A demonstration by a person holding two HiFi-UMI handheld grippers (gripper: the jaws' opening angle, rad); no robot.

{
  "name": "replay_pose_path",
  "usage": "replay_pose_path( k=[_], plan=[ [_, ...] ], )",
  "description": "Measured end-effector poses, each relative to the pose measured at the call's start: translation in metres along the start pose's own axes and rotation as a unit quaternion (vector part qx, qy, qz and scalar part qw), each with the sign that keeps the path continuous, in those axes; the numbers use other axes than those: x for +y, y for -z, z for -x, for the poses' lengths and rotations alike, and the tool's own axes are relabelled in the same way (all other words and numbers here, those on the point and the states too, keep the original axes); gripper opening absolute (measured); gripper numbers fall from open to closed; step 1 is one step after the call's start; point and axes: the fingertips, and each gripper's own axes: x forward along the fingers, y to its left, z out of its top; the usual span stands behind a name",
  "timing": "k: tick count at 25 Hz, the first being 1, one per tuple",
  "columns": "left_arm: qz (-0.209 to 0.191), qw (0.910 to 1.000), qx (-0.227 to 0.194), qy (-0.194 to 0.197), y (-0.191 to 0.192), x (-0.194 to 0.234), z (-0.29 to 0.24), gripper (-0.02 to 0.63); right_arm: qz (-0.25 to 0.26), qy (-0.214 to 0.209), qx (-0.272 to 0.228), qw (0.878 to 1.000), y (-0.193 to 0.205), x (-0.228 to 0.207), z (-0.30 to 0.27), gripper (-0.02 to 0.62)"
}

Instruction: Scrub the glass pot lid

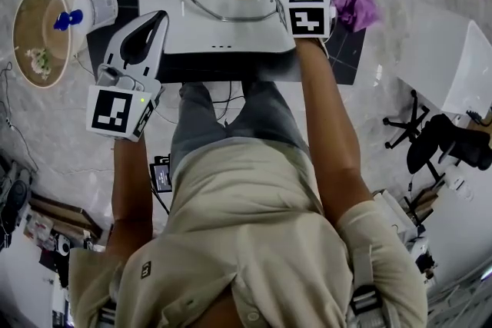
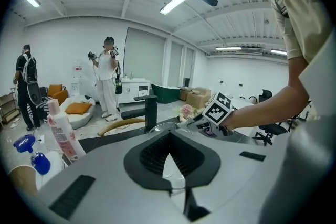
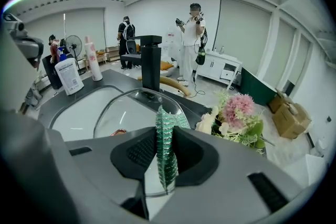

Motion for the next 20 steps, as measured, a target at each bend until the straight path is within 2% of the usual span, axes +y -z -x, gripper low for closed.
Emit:
replay_pose_path(
  k=[9,20],
  plan=[
    [0.003,1.0000,0.003,0.000,0.005,0.003,0.000,0.015,0.003,-0.003,0.002,1.000,0.001,0.004,-0.004,0.092],
    [0.016,0.9996,0.001,-0.021,0.016,0.023,0.022,0.015,0.019,-0.010,0.007,1.000,-0.010,0.029,-0.017,0.093]
  ],
)
